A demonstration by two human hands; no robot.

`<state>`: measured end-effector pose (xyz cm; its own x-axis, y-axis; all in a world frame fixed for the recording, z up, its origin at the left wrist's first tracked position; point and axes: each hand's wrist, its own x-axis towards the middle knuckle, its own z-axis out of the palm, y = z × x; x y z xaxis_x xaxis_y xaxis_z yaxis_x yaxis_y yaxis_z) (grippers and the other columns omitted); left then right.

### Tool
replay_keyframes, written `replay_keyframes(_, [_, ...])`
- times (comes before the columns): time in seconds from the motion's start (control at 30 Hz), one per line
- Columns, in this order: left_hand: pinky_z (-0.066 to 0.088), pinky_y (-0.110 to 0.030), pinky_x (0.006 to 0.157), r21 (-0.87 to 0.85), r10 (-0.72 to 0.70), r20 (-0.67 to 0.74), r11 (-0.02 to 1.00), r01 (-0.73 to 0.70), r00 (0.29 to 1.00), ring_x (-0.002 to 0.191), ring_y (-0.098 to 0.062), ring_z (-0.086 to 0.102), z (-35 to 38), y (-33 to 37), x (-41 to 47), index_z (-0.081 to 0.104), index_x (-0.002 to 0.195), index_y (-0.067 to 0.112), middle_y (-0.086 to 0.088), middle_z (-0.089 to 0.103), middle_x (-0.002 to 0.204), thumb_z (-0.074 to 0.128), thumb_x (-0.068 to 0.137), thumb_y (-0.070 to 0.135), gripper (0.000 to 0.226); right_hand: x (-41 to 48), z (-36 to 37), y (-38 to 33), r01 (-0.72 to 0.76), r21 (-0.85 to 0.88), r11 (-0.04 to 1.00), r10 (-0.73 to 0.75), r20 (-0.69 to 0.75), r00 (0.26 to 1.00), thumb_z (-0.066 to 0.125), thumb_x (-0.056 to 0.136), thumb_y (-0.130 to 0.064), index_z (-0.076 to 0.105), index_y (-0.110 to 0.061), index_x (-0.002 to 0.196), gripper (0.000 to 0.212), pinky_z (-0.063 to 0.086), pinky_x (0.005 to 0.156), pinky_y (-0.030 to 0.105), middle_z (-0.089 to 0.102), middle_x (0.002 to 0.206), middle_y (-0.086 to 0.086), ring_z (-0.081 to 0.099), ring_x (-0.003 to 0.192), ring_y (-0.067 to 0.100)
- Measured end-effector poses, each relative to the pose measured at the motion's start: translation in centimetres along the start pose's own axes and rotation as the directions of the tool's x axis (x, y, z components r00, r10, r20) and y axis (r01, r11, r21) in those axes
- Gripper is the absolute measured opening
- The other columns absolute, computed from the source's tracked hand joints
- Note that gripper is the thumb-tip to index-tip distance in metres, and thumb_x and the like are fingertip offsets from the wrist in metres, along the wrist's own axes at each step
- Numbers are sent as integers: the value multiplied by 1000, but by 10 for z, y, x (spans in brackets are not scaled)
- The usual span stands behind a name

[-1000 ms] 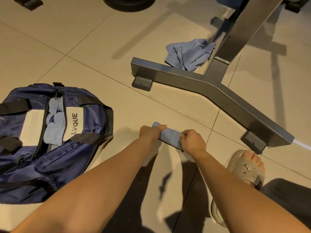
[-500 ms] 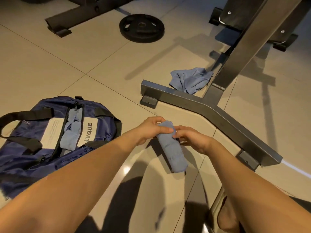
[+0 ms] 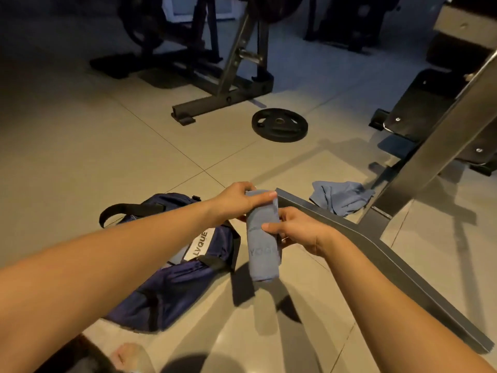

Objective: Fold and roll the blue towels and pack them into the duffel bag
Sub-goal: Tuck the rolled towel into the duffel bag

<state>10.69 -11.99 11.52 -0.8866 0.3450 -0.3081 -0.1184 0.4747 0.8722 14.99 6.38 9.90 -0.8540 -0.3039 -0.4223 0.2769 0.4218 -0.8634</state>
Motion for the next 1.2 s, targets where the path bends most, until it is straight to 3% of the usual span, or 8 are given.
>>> replay_keyframes(0.13, [58,-47,94,-82,-113,156,989,127,981,103,-24,72,-48,-5,-39,57,125,22,-8,71,117,84,74,52,65,4,17,-37,99,161,982,-79,-128,989,64,97,-16,67,-11,119,23,59,88,48,75,107,10,72,99,30])
replay_keyframes(0.27, [58,-46,94,-94,-91,92,991,99,992,101,-25,73,-81,-13,-65,55,130,27,-8,73,114,83,81,40,58,12,48,-71,178,339,924,-141,-133,981,60,99,-10,66,-7,121,23,59,89,49,76,108,11,72,101,32])
replay_keyframes(0.43, [57,-50,96,-59,-86,146,994,95,986,102,-28,74,-127,-19,-83,59,128,28,-11,74,114,84,83,30,51,20,73,-98,126,392,911,-109,-67,992,70,91,-10,62,-9,125,36,58,90,54,74,113,14,71,104,36])
replay_keyframes(0.53, [57,-51,96,56,-121,184,992,112,976,102,-28,74,-149,-31,-90,61,128,21,-10,75,113,86,81,27,54,34,83,-103,70,441,895,-30,-97,995,78,84,-20,56,-6,127,50,60,82,56,69,118,19,72,102,37])
replay_keyframes(0.73, [61,-39,86,245,-212,67,951,190,975,97,-26,74,-176,-71,-77,73,108,18,-6,76,106,82,79,35,35,69,113,-83,-21,353,935,53,-82,995,76,86,-32,69,-5,108,35,60,64,36,74,99,14,75,80,26])
replay_keyframes(0.87, [57,-49,90,112,-300,19,948,297,954,96,-36,72,-192,-118,-62,72,108,6,-14,76,104,86,74,44,52,96,135,-65,-58,376,925,119,-141,983,74,90,-27,68,-5,102,26,58,57,32,72,88,11,73,71,23])
replay_keyframes(1.03, [53,-47,97,-53,-397,98,914,403,913,96,-25,66,-191,-192,-38,68,114,7,-12,70,110,87,74,29,49,128,170,-25,-142,372,917,234,-215,948,71,94,-21,63,-5,103,20,60,55,34,72,95,15,72,68,25])
replay_keyframes(1.2, [55,-35,90,26,-343,-138,936,350,929,103,-20,61,-177,-250,-8,58,123,24,-3,59,117,88,73,22,58,151,198,18,-329,276,903,377,-139,916,74,89,-17,59,-9,91,18,61,59,36,70,86,12,75,70,31])
